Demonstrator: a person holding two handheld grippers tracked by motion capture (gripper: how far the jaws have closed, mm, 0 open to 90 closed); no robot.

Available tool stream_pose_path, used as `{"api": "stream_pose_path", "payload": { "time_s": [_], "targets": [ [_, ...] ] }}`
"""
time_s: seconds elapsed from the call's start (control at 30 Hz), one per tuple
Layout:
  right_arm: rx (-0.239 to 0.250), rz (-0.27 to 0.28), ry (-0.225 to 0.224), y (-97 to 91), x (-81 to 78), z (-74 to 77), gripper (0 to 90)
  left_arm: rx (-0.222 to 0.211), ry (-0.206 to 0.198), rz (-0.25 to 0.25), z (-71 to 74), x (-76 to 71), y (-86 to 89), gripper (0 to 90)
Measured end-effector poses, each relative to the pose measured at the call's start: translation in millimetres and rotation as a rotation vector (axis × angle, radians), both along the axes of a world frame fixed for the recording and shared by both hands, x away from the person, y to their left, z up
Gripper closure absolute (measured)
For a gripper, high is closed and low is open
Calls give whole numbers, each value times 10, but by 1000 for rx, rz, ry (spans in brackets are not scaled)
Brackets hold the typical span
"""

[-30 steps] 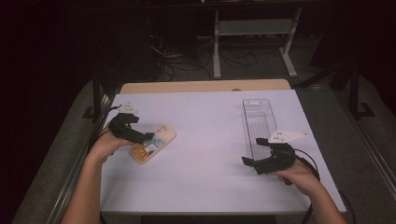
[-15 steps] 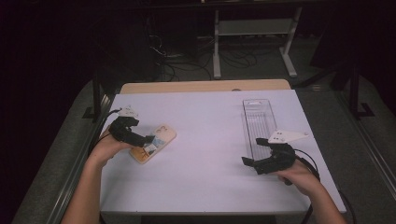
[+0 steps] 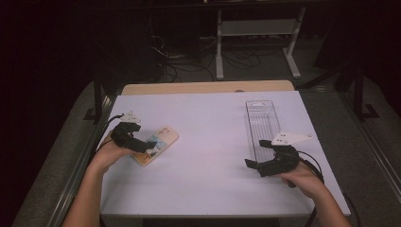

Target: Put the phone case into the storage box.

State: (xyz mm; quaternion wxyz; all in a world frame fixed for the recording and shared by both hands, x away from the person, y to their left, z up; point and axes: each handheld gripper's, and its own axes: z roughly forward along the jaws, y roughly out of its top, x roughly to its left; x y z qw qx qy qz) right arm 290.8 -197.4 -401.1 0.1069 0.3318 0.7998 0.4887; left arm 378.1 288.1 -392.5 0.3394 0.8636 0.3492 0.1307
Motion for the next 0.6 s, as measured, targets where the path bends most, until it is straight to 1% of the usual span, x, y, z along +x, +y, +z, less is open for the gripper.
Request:
{"api": "stream_pose_path", "payload": {
  "time_s": [0.03,0.1,0.17,0.2,0.23,0.27,0.3,0.33,0.37,0.4,0.47,0.5,0.53,0.6],
  "targets": [
    [0,0,0,0,0,0,62,-3,3,2,-7,-4,-2,0],
    [-1,0,0,0,0,0,62,7,0,2,-20,-5,2,0],
    [-1,0,-1,0,-1,0,62,-5,11,16,-36,-20,-8,0],
    [-1,0,-1,0,0,0,62,6,3,5,-37,-14,0,0],
    [-1,0,-1,0,-1,0,62,4,5,8,-42,-17,-1,0],
    [-1,1,-2,0,-1,0,62,11,4,4,-46,-14,5,0],
    [-1,1,-1,0,-1,0,62,2,15,16,-55,-22,2,0],
    [0,0,-2,0,-1,-1,62,-1,13,17,-63,-23,1,0],
    [1,-1,-2,1,-1,-1,62,16,-3,1,-66,-11,9,0],
    [1,0,-2,1,-1,-1,62,4,15,15,-76,-27,-2,0],
    [0,-1,-2,1,-1,-1,62,14,14,10,-90,-27,-9,0],
    [-1,0,-2,0,-1,-1,62,25,7,2,-96,-23,-12,0],
    [-1,0,-2,0,-1,-1,62,33,9,0,-99,-23,-17,0],
    [0,-1,-2,1,-2,-1,62,36,10,-3,-109,-26,-25,0]
  ]
}}
